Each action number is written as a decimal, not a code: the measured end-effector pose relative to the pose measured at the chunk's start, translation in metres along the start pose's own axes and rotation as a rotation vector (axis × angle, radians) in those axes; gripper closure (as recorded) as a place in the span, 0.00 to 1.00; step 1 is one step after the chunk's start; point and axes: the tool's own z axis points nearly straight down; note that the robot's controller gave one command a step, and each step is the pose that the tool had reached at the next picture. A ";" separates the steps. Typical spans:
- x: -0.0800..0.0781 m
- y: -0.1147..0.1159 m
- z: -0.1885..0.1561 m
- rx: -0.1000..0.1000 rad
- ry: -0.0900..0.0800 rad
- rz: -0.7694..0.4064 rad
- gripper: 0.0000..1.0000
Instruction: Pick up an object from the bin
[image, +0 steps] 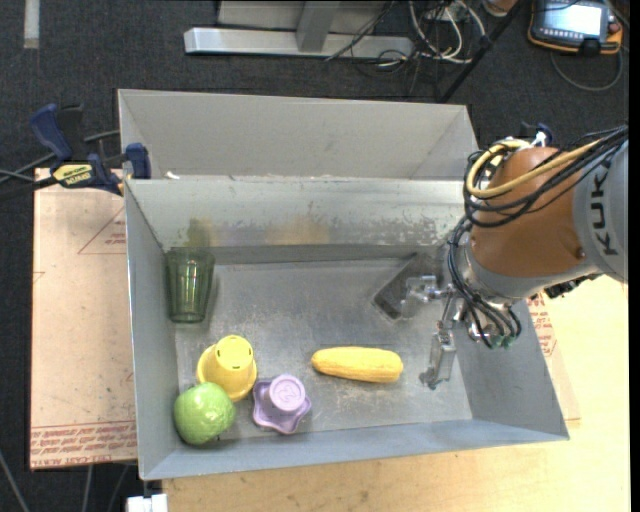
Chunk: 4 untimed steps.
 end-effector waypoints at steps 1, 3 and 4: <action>-0.002 0.000 -0.004 0.001 -0.007 -0.002 0.00; 0.005 0.034 0.072 -0.001 0.000 0.069 0.00; 0.007 0.043 0.050 -0.001 -0.012 0.047 0.00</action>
Offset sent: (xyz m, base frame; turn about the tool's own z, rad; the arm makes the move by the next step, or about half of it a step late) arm -0.0033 0.0434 -0.0978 0.1204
